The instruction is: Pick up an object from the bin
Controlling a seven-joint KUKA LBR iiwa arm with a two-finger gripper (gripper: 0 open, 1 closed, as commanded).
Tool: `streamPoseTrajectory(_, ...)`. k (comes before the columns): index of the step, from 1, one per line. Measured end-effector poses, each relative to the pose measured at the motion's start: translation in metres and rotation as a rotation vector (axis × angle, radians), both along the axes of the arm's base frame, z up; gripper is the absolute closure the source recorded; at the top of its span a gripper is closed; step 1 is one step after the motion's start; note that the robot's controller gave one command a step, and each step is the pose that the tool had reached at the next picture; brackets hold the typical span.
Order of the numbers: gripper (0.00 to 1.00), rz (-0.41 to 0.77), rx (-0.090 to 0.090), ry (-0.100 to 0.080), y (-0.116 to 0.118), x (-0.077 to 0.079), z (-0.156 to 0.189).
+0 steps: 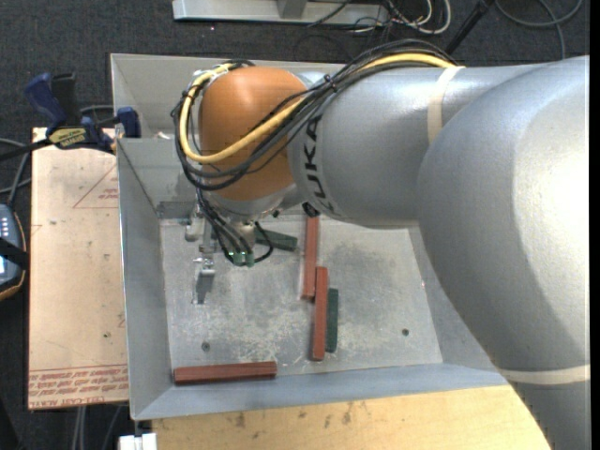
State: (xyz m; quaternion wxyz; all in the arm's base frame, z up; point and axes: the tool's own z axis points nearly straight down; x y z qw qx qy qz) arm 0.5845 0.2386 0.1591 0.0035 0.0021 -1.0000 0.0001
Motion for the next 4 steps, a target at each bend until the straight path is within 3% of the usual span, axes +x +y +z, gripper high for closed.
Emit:
streamPoseTrajectory(1,0.00,-0.004,0.001,-0.007,-0.001,0.002,0.005)
streamPoseTrajectory(2,0.00,0.059,0.004,-0.011,-0.037,0.005,-0.020)
streamPoseTrajectory(3,0.00,0.063,0.002,-0.018,-0.044,0.052,-0.068)
streamPoseTrajectory(4,0.00,0.057,0.007,-0.026,-0.041,0.060,-0.070)
